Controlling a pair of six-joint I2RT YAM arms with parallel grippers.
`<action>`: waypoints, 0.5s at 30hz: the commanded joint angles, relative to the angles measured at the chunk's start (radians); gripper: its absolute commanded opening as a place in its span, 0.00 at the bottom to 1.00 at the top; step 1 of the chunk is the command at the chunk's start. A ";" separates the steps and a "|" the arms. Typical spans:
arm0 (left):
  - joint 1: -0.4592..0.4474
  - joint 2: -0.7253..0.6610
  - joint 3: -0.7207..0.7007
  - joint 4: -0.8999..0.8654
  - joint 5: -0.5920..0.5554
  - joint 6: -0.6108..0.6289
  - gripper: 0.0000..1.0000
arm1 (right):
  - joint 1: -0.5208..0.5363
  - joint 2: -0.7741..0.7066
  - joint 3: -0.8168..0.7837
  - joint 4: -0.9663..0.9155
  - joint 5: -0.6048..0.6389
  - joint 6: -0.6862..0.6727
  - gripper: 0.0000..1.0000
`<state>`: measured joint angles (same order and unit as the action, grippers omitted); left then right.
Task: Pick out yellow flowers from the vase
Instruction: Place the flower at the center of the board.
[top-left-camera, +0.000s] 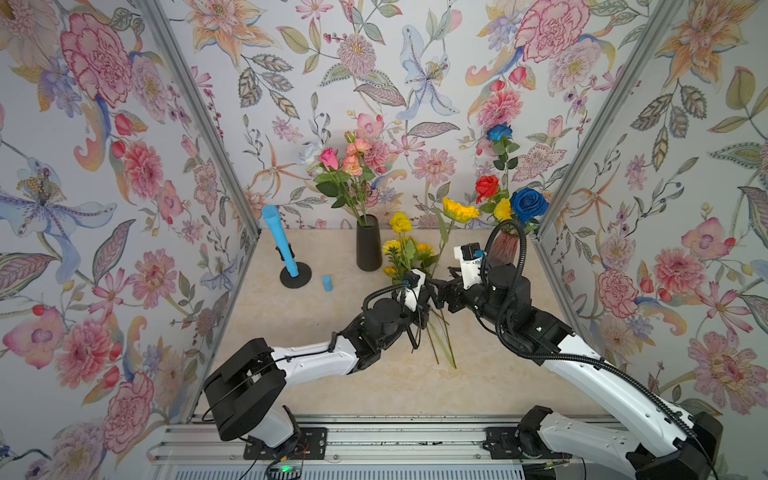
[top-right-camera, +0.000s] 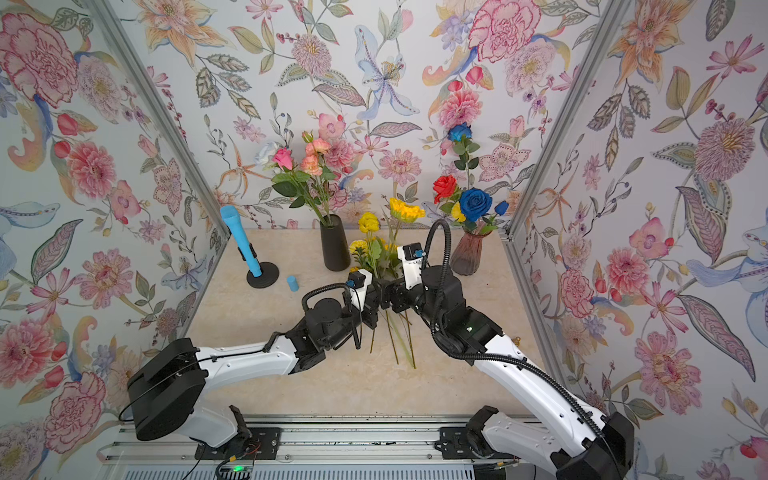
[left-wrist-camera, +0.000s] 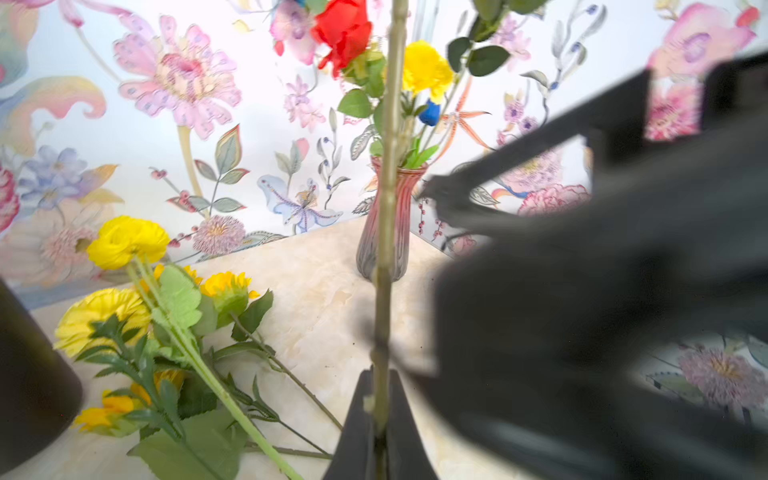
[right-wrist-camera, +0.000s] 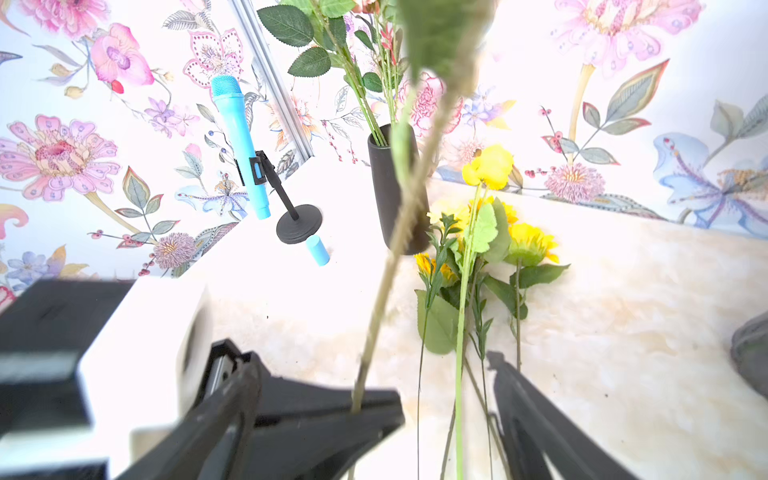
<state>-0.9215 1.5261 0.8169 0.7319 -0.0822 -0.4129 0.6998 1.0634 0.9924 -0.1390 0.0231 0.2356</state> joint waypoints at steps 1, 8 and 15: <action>0.055 0.018 0.060 -0.084 -0.018 -0.196 0.00 | -0.002 -0.041 -0.015 -0.041 0.054 -0.022 1.00; 0.113 0.162 0.298 -0.479 -0.144 -0.390 0.00 | -0.046 -0.103 -0.074 -0.048 0.074 0.001 1.00; 0.156 0.300 0.434 -0.633 -0.118 -0.509 0.00 | -0.187 -0.143 -0.130 -0.055 0.048 0.036 1.00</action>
<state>-0.7921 1.7790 1.2064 0.2253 -0.1905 -0.8230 0.5476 0.9409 0.8852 -0.1753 0.0711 0.2455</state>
